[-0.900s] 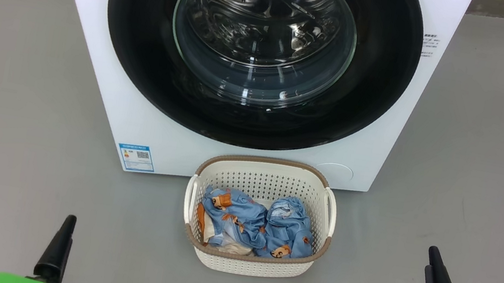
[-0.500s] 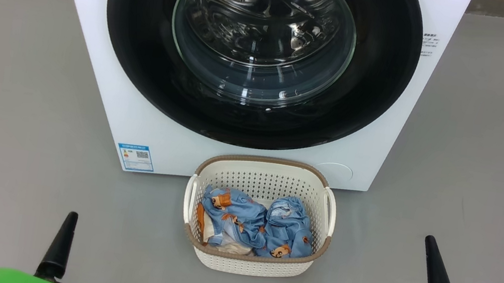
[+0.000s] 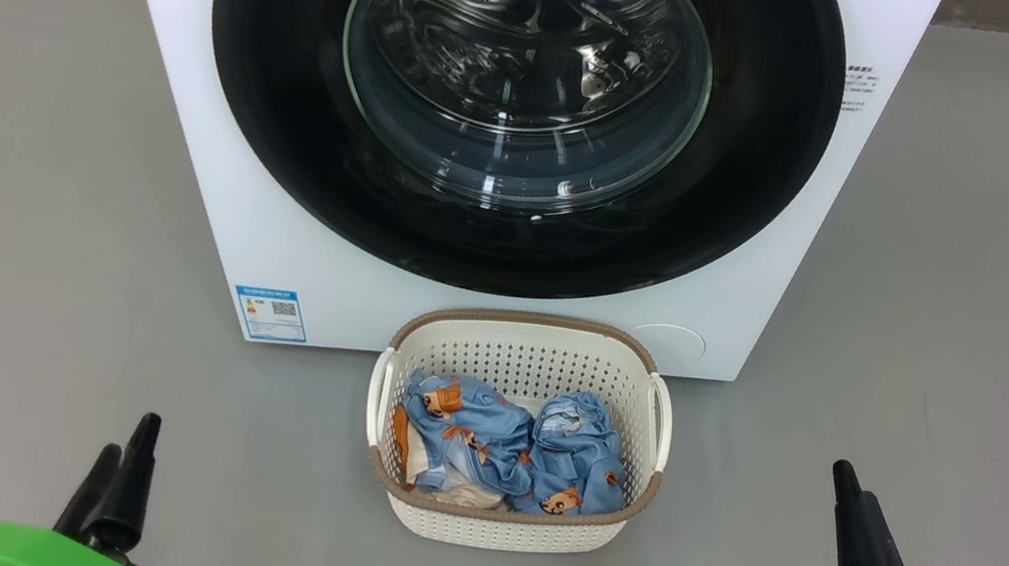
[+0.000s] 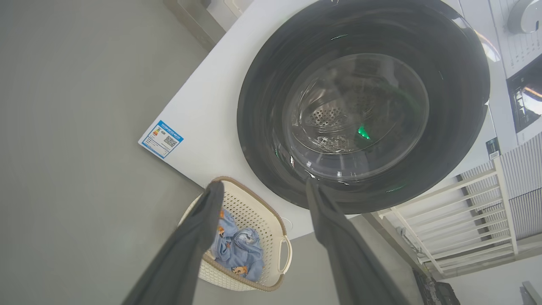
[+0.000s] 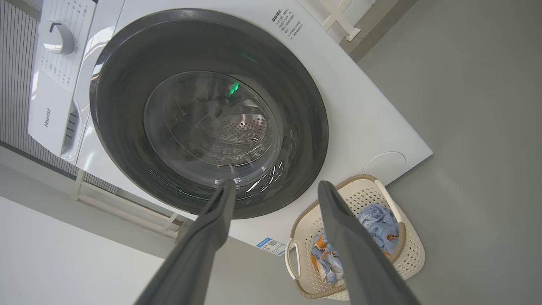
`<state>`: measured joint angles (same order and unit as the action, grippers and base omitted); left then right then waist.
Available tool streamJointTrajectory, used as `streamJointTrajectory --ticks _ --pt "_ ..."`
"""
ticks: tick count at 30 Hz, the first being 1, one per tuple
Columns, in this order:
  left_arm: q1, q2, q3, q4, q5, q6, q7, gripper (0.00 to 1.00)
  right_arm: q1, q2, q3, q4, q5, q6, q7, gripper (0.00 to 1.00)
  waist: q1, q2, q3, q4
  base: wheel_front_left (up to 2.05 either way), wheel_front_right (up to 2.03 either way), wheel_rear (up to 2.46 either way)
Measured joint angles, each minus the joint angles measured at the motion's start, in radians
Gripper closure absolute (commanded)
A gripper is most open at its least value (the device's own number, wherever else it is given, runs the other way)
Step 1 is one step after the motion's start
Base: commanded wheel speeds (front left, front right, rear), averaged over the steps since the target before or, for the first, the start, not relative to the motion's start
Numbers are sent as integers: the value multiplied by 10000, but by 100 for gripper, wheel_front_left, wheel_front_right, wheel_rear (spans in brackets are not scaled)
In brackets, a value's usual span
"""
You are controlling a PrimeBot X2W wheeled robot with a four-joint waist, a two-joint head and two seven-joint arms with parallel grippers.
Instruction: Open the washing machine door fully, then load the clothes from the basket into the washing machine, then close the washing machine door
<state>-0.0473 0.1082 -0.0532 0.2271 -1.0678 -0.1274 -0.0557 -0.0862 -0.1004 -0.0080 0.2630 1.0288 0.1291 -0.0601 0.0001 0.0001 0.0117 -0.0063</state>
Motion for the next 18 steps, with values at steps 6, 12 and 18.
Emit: streamJointTrajectory --ticks 6,12,18 --pt "-7 79 -75 -61 834 -2 -178 0 -176 -104 163 54 -757 0 -178 0 0 0 3 -7 0 0 0" --pt "-8 140 -100 -178 1747 -2 -345 0 -185 -182 339 88 -1584 0 -316 0 0 0 5 -27 0 0 0" --pt "-8 242 -140 -205 2527 -2 -520 0 -203 -213 454 111 -2270 0 -491 0 0 0 -11 -48 0 0 0"
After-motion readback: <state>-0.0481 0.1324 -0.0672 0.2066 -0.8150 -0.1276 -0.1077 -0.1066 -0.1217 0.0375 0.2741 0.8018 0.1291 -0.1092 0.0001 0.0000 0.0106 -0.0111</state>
